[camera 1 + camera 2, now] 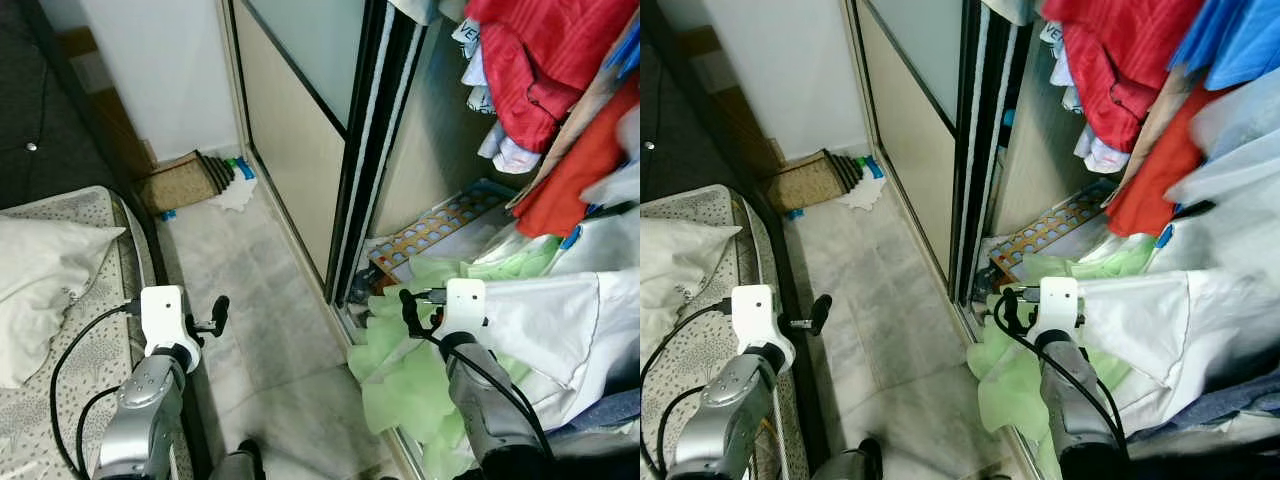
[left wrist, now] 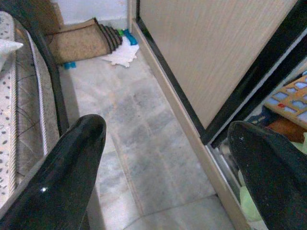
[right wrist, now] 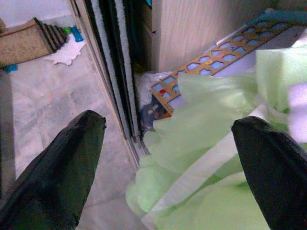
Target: Clean up the room
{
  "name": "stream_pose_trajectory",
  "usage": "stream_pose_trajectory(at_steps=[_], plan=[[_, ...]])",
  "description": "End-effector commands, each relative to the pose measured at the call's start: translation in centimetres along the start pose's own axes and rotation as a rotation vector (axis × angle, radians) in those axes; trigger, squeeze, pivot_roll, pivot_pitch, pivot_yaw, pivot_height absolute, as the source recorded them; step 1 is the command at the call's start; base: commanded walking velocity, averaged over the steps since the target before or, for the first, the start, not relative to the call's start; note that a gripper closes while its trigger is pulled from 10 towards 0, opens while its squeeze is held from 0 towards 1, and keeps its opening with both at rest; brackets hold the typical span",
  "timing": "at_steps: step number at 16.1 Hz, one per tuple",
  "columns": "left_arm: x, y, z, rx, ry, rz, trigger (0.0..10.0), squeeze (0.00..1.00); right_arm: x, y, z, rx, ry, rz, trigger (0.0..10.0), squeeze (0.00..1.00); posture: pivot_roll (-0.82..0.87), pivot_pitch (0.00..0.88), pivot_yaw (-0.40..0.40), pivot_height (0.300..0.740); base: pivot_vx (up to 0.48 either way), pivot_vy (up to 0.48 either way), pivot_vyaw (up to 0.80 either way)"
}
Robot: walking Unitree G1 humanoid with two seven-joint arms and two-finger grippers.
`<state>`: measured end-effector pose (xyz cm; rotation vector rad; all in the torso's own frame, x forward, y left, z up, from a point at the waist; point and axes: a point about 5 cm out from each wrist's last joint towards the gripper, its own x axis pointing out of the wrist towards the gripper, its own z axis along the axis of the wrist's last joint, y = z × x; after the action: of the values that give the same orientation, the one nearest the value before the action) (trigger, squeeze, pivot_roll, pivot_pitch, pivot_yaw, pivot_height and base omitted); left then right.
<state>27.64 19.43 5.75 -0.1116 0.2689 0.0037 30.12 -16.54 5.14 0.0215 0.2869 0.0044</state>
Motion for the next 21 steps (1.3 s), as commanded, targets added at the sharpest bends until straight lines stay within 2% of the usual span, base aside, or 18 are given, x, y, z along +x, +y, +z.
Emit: stream_pose_trajectory(at_steps=[1,3,7,9,11,13,15,17,19,21], plan=[[0.2,0.7,-1.0,-0.011,0.027,0.023,10.0,0.00,0.2,0.0,-0.7,-0.027,0.017,-0.002,10.0,0.00,0.03,0.044,-0.007,0.740,0.000,0.000,0.00],[0.8,0.6,-1.5,0.005,0.038,0.025,10.0,0.00,0.8,0.2,-0.9,-0.050,0.025,0.010,10.0,0.00,0.04,0.003,-0.007,0.740,0.000,0.000,0.00],[2.1,-0.7,-1.2,0.074,0.002,-0.007,10.0,0.00,1.9,0.3,-0.9,-0.066,0.037,0.003,10.0,0.00,0.05,0.009,0.013,0.740,0.000,0.000,0.00],[2.3,-1.3,-1.3,0.086,-0.009,-0.036,10.0,0.00,2.0,0.2,-0.9,-0.034,0.030,-0.014,10.0,0.00,0.04,0.000,0.021,0.740,0.000,0.000,0.00],[2.4,-1.6,-2.0,0.058,0.004,-0.049,10.0,0.00,2.0,0.0,-1.2,-0.018,0.029,-0.029,10.0,0.00,0.03,0.000,0.010,0.740,0.000,0.000,0.00],[2.3,-1.6,-2.6,0.079,0.008,-0.056,10.0,0.00,1.8,0.1,-2.0,-0.005,0.046,-0.027,10.0,0.00,0.04,0.000,-0.002,0.740,0.000,0.000,0.00],[2.2,-1.1,-2.9,0.051,0.005,-0.037,10.0,0.00,1.6,0.4,-2.2,-0.037,0.021,-0.012,10.0,0.00,0.05,0.000,-0.012,0.740,0.000,0.000,0.00],[2.0,-1.1,-2.4,0.064,-0.039,-0.068,10.0,0.00,1.6,0.6,-1.5,-0.064,-0.030,0.027,10.0,0.00,0.06,0.000,-0.018,0.740,0.000,0.000,0.00],[1.8,-1.2,-2.5,0.019,-0.027,-0.076,10.0,0.00,1.5,0.3,-1.2,-0.034,-0.048,0.019,10.0,0.00,0.06,0.000,-0.018,0.740,0.000,0.000,0.00],[1.7,-0.6,-1.6,-0.032,-0.056,-0.057,10.0,0.00,1.3,-0.1,-0.4,-0.043,-0.097,0.010,10.0,0.00,0.04,0.037,-0.019,0.740,0.000,0.000,0.00]])
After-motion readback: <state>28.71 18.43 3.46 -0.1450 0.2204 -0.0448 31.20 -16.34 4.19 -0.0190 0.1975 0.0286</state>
